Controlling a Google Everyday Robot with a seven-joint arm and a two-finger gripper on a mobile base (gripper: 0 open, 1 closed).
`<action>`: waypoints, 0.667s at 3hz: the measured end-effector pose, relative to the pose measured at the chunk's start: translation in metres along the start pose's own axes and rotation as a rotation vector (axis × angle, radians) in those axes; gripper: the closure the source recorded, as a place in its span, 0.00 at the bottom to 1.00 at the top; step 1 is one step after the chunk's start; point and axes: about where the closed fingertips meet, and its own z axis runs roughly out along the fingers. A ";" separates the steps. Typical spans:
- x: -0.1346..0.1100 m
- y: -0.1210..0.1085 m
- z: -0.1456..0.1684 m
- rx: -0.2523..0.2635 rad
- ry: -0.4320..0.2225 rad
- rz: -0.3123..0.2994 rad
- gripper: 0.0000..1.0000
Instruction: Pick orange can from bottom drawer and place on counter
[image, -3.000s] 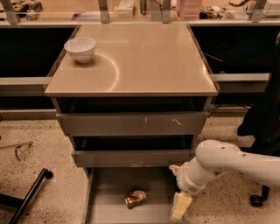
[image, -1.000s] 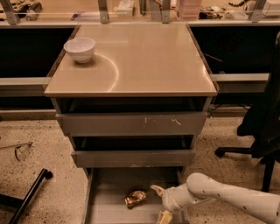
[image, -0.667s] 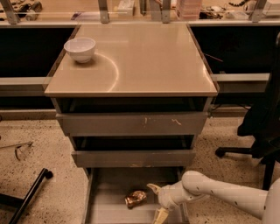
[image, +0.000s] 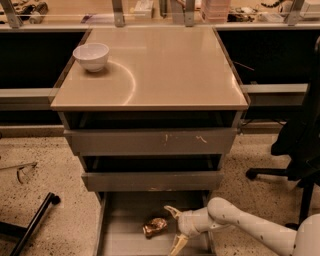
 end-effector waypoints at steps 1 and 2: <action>0.000 0.000 0.000 0.000 0.000 0.000 0.00; 0.007 -0.016 0.016 -0.015 0.015 -0.021 0.00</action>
Offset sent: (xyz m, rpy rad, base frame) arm 0.0444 0.0203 -0.0360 -0.0433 -0.0308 0.0560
